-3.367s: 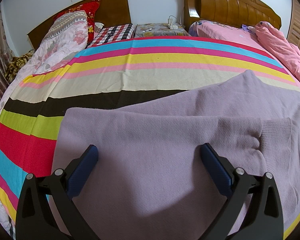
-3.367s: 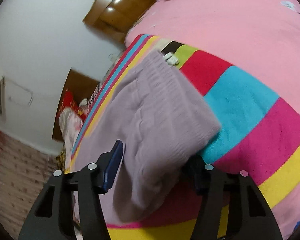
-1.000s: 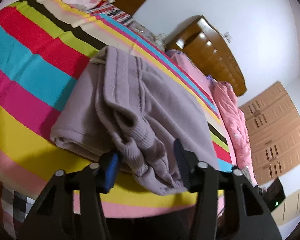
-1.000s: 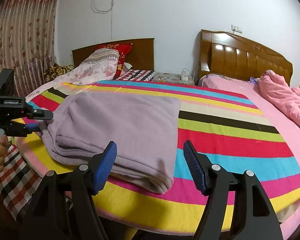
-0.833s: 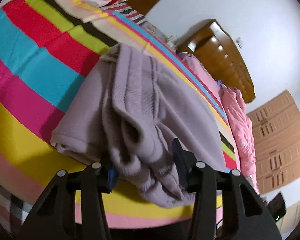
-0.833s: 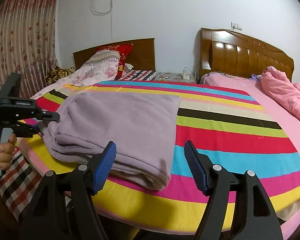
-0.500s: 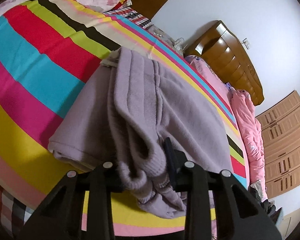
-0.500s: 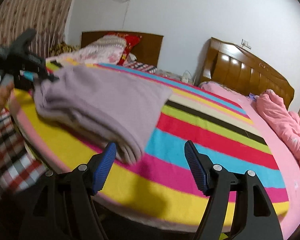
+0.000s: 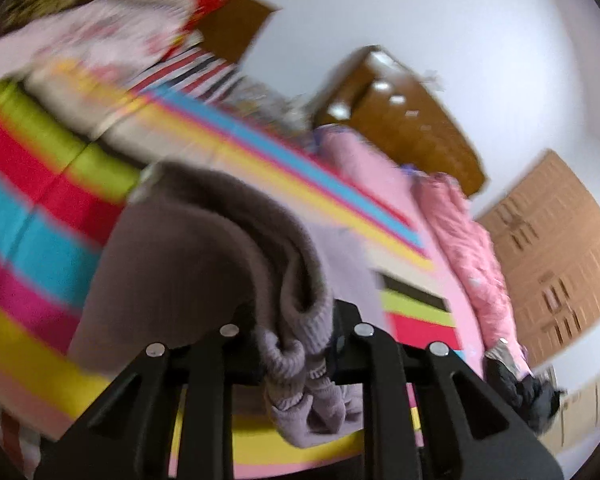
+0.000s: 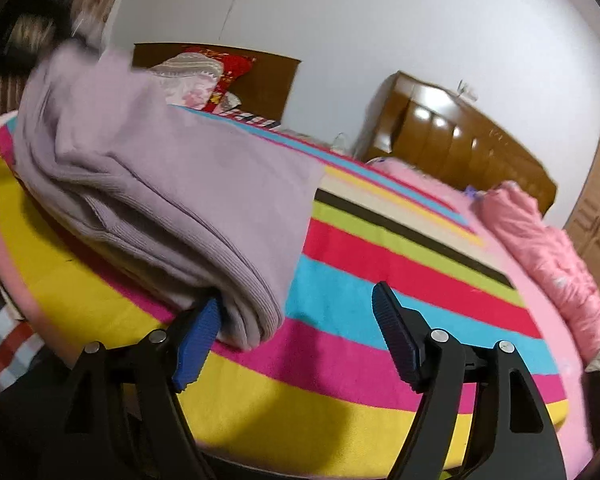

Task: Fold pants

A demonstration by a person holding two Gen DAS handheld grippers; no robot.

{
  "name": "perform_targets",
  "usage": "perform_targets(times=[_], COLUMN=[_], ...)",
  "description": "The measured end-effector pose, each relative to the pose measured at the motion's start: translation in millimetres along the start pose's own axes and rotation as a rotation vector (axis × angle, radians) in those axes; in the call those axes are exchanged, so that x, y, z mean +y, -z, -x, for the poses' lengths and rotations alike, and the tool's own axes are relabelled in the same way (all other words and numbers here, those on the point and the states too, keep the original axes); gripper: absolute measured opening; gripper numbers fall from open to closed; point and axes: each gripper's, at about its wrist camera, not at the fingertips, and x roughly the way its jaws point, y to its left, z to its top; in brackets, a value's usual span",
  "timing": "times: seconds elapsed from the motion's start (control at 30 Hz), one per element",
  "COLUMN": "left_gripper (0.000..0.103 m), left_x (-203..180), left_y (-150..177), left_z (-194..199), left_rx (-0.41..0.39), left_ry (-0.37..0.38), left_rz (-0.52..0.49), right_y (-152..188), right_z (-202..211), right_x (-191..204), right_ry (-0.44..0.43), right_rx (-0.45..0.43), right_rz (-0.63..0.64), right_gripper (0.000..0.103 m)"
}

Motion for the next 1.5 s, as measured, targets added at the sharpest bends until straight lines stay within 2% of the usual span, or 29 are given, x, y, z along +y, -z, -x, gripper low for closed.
perform_targets(times=[0.03, 0.1, 0.17, 0.23, 0.27, 0.3, 0.33, 0.37, 0.43, 0.57, 0.67, 0.77, 0.87, 0.9, 0.97, 1.0, 1.03, 1.1, 1.2, 1.23, 1.3, 1.33, 1.37, 1.4, 1.43, 1.47, 1.5], left_gripper=[0.020, 0.020, 0.019, 0.019, 0.019, 0.019, 0.019, 0.020, 0.020, 0.020, 0.021, 0.022, 0.029, 0.031, 0.062, 0.066, 0.067, 0.070, 0.076, 0.076, 0.076, 0.073, 0.056, 0.046, 0.033, 0.027, 0.023], left_x=[-12.6, -22.4, -11.4, 33.7, 61.2, 91.6, 126.7, 151.6, 161.7, 149.9, 151.6, 152.7, 146.0, 145.7, 140.5, 135.4, 121.4, 92.7, 47.1, 37.0, 17.7, 17.6, 25.9, 37.1, 57.9, 71.8, 82.6], left_y=[-14.0, -28.3, -34.7, -26.6, -17.4, -5.1, 14.0, 33.6, 42.9, 43.1, 45.9, 37.7, 34.0, 33.7, 32.8, 31.2, 25.3, 13.2, 3.4, 4.1, 12.3, 16.4, 21.9, 26.0, 34.5, 41.4, 46.2], left_z=[6.6, 19.9, 38.8, 37.4, 29.0, 16.3, -4.2, -19.5, -14.6, -12.3, -13.0, -11.8, -1.2, 5.1, 26.4, 38.2, 51.5, 57.4, 37.6, 29.2, 4.4, -4.1, -18.2, -27.8, -35.1, -30.5, -22.7], left_rx=[-0.019, -0.053, -0.120, -0.119, -0.087, -0.044, 0.025, 0.060, -0.001, -0.022, -0.024, -0.018, -0.029, -0.040, -0.112, -0.164, -0.222, -0.245, -0.174, -0.146, -0.091, -0.072, -0.014, 0.038, 0.097, 0.081, 0.059], left_ry=[0.053, 0.102, 0.084, 0.020, 0.002, -0.014, -0.038, -0.027, 0.048, -0.003, 0.007, -0.003, -0.035, -0.049, -0.160, -0.214, -0.248, -0.249, -0.201, -0.187, -0.203, -0.216, -0.247, -0.269, -0.283, -0.265, -0.236], left_rz=[-0.037, -0.072, -0.104, -0.037, 0.020, 0.089, 0.181, 0.248, 0.270, 0.230, 0.237, 0.236, 0.238, 0.243, 0.246, 0.231, 0.171, 0.049, -0.145, -0.192, -0.319, -0.343, -0.336, -0.310, -0.251, -0.224, -0.215], right_y=[-1.0, -4.0, -7.9, -6.0, -3.6, -2.2, -1.2, -0.5, -0.8, -3.4, -3.9, -4.2, -5.4, -5.5, -9.9, -14.6, -21.6, -39.9, -69.9, -79.0, -96.0, -99.8, -102.6, -102.0, -96.6, -90.0, -79.3], right_z=[-0.9, -0.1, 4.7, 3.1, -1.2, -2.3, -2.9, -3.1, -2.7, -4.3, -6.4, -4.2, 3.8, 7.8, 20.4, 26.1, 29.3, 29.0, 16.0, 9.8, -5.1, -9.4, -14.2, -15.1, -13.7, -8.6, 1.7], right_x=[4.1, 12.2, 16.4, 22.0, 25.5, 22.6, 20.2, 18.8, 18.6, 13.3, 5.5, 0.4, -16.5, -21.0, -32.2, -34.6, -34.4, -28.0, -13.1, -7.5, 12.0, 23.9, 39.9, 57.4, 82.2, 96.4, 110.9], right_ry=[0.017, 0.092, 0.131, 0.133, 0.135, 0.135, 0.130, 0.128, 0.131, 0.124, 0.091, 0.004, -0.167, -0.224, -0.352, -0.396, -0.437, -0.487, -0.554, -0.568, -0.577, -0.563, -0.549, -0.541, -0.574, -0.578, -0.520], right_rx=[0.002, -0.010, -0.031, -0.021, -0.004, -0.008, 0.000, 0.002, -0.004, 0.010, 0.016, 0.043, 0.081, 0.085, 0.079, 0.068, 0.053, 0.021, -0.027, -0.028, -0.020, -0.002, 0.023, 0.047, 0.083, 0.088, 0.044], right_rz=[0.021, 0.070, 0.099, 0.131, 0.150, 0.115, 0.088, 0.074, 0.091, 0.092, 0.059, 0.025, -0.039, -0.065, -0.144, -0.171, -0.186, -0.192, -0.248, -0.273, -0.288, -0.257, -0.199, -0.128, -0.020, 0.044, 0.123], right_gripper=[0.071, 0.071, 0.072, 0.074, 0.074, 0.076, 0.076, 0.076, 0.077, 0.081, 0.082, 0.083, 0.081, 0.077, 0.076, 0.076, 0.075, 0.070, 0.058, 0.052, 0.048, 0.047, 0.046, 0.046, 0.046, 0.045, 0.045])
